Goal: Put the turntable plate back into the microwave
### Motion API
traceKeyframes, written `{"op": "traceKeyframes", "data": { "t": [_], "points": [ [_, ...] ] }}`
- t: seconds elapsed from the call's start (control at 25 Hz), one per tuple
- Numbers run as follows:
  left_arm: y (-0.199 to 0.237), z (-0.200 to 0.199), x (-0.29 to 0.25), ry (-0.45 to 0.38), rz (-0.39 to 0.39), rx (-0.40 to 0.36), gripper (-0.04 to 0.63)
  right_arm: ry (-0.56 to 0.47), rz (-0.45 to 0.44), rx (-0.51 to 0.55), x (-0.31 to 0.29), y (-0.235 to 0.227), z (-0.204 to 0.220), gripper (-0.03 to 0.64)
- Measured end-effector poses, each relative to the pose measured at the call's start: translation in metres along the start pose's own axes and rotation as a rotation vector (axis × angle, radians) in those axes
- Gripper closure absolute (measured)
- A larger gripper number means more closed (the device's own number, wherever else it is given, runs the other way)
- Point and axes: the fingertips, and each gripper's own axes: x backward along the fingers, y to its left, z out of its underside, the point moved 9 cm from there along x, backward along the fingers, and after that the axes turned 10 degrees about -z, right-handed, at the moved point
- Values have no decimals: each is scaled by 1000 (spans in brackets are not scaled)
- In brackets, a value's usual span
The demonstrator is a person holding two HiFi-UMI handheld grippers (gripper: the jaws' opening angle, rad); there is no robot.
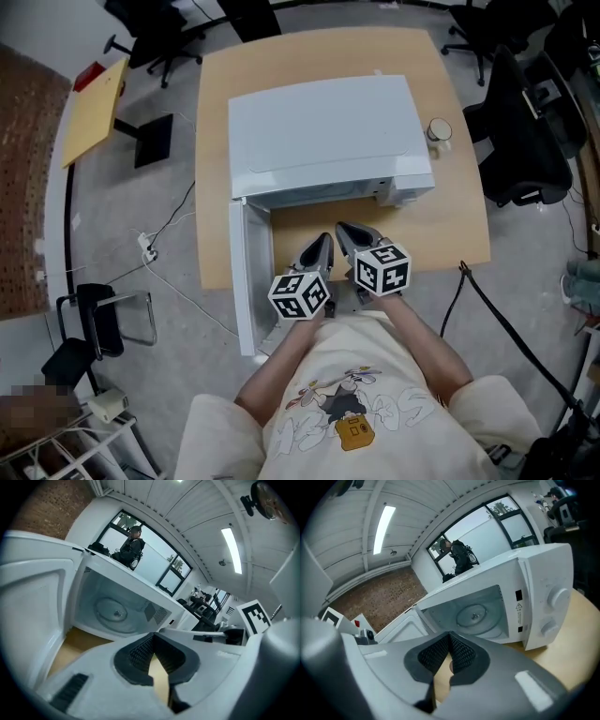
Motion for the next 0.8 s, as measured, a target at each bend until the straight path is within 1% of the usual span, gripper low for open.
{"op": "traceKeyframes", "data": {
  "t": [0.16, 0.4, 0.56, 0.68, 0.8],
  "points": [
    [1, -2, 0, 6, -26, -24, 597, 22, 26, 53, -1, 1, 2, 611],
    [2, -8, -1, -4, -45, -44, 597, 34, 19, 80, -3, 6, 1, 611],
    [5, -10, -3, 1, -48, -28, 597, 31, 20, 74, -4, 7, 0, 611],
    [11, -4, -4, 28, -68, -4, 597, 41, 32, 54, -4, 4, 4, 611],
    [16, -2, -5, 48, -79, 5, 597, 49, 40, 43, -4, 3, 7, 611]
  ]
}}
